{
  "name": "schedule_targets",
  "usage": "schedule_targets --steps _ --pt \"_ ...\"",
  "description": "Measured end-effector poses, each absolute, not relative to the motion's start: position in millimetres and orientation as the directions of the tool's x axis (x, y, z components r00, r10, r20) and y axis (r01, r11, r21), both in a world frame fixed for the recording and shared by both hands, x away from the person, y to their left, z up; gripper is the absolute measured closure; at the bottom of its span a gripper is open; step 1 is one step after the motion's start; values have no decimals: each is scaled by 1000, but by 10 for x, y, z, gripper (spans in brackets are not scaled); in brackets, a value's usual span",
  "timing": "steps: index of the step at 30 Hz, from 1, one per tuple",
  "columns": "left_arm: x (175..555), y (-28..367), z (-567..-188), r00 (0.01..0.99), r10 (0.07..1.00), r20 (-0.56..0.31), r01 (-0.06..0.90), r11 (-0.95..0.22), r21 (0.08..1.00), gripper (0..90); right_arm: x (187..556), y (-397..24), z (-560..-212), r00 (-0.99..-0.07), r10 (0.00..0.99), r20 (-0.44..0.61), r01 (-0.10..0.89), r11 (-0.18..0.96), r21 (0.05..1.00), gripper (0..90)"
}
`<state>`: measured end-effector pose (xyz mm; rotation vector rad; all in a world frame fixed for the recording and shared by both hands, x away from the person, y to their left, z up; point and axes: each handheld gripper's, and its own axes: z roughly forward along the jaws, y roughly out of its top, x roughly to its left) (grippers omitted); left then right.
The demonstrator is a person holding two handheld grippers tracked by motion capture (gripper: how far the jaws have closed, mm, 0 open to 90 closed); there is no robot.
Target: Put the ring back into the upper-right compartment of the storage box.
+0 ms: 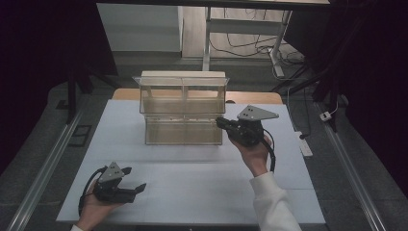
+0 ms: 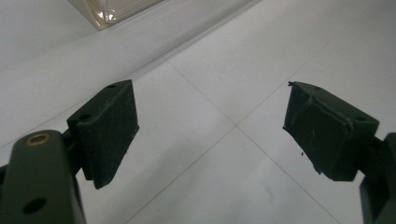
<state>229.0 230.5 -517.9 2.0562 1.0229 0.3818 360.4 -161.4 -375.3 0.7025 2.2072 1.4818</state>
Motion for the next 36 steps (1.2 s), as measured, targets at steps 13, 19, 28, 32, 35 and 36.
schedule_targets --steps 13,19,28,32,35,36 --pt "2291 2294 -5184 633 771 -71 534 -368 761 170 3663 -1471 -3556 -801 591 -91 147 342 928 857" --pt "2294 2296 -5187 631 772 -74 537 -366 760 170 3720 -1412 -3525 -797 595 -103 142 350 926 856" --pt "2302 2309 -5188 632 771 -74 537 -368 759 170 3861 -1344 -3448 -784 615 -86 152 324 934 857" --pt "2300 2312 -5188 631 772 -73 537 -366 760 170 3924 -1286 -3430 -779 621 -89 152 325 934 856" --pt "2303 2317 -5191 631 772 -72 537 -368 759 171 3970 -1221 -3422 -771 624 -122 143 357 923 856" --pt "2303 2318 -5191 630 773 -73 538 -366 760 171 3985 -1203 -3417 -772 623 -124 145 363 921 856"
